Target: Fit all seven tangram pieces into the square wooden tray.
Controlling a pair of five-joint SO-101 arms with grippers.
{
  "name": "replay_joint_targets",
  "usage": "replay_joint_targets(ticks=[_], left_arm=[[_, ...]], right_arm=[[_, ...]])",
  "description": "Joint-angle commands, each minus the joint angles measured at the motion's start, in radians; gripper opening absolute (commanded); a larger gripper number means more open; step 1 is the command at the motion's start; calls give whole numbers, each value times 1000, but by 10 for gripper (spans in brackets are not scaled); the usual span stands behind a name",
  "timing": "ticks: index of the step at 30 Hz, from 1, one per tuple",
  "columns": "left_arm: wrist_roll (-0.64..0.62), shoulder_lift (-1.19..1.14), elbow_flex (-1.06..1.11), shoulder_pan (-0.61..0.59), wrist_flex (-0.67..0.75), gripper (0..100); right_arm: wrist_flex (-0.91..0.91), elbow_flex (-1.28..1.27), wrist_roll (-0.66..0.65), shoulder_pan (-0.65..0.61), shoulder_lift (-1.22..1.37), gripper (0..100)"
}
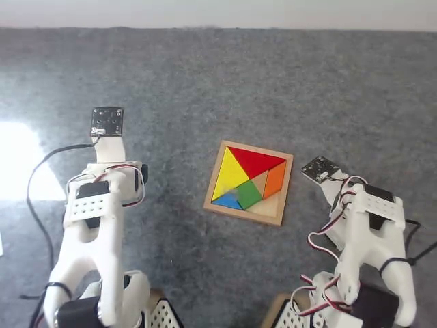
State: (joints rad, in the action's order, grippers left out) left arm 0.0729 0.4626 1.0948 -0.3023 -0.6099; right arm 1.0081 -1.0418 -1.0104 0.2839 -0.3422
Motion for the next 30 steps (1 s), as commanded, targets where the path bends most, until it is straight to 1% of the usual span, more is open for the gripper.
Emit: replay_joint_targets(ticks=[1, 6, 8, 9, 11, 13, 16, 21, 25, 26, 30], left_arm=[[11, 11, -12, 0, 15, 207], [11, 11, -12, 0, 15, 207], [11, 11, -12, 2, 15, 207], [11, 11, -12, 2, 15, 207], [12, 11, -12, 2, 15, 207], [12, 11, -12, 2, 15, 208], [12, 11, -13, 0, 15, 208], [14, 11, -13, -5, 15, 208], [14, 11, -13, -5, 15, 208], [14, 11, -13, -5, 15, 208], [14, 11, -13, -3, 15, 208]], right_arm=[[-4, 23, -46, -1, -4, 154], [-4, 25, -52, -1, -7, 160], [-2, 31, -55, -1, -8, 181], [12, 37, -74, -1, -8, 206], [76, 58, -152, -1, -8, 258], [143, 94, -213, -1, -8, 283], [183, 138, -221, 1, -8, 262], [180, 127, -230, 5, 2, 253], [180, 89, -391, 58, -4, 255], [180, 86, -414, 68, -1, 255], [173, 84, -419, 90, 2, 255]])
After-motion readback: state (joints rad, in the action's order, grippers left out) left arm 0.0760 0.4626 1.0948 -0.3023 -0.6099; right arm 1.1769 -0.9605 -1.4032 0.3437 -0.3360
